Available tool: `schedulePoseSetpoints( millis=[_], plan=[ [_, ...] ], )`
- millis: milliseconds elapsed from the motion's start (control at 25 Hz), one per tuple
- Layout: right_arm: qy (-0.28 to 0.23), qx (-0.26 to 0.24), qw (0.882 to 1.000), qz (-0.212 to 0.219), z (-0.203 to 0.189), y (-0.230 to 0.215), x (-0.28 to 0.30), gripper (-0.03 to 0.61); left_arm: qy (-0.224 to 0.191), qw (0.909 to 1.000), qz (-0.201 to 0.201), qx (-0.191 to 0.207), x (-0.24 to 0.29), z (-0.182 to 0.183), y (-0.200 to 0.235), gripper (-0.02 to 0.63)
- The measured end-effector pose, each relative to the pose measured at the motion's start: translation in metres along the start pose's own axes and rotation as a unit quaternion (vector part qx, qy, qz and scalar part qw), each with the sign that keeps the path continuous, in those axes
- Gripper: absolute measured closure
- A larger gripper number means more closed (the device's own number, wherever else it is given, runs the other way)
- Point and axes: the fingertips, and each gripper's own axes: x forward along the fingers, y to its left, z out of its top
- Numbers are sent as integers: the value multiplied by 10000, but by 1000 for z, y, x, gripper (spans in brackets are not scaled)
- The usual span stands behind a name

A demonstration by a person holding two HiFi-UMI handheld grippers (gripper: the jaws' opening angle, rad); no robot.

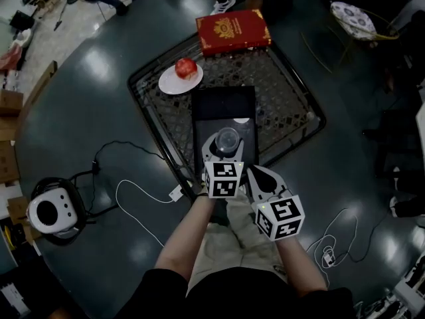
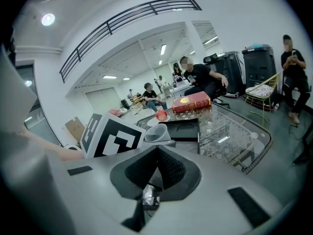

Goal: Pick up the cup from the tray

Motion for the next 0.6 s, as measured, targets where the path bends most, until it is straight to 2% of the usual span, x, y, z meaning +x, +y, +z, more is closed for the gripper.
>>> schedulePoseSetpoints(
  millis=[600],
  plan=[
    [-142,-304,9994,26,10,14,-25,568,-251,9996,110,-85,-65,17,-6,325]
  ],
)
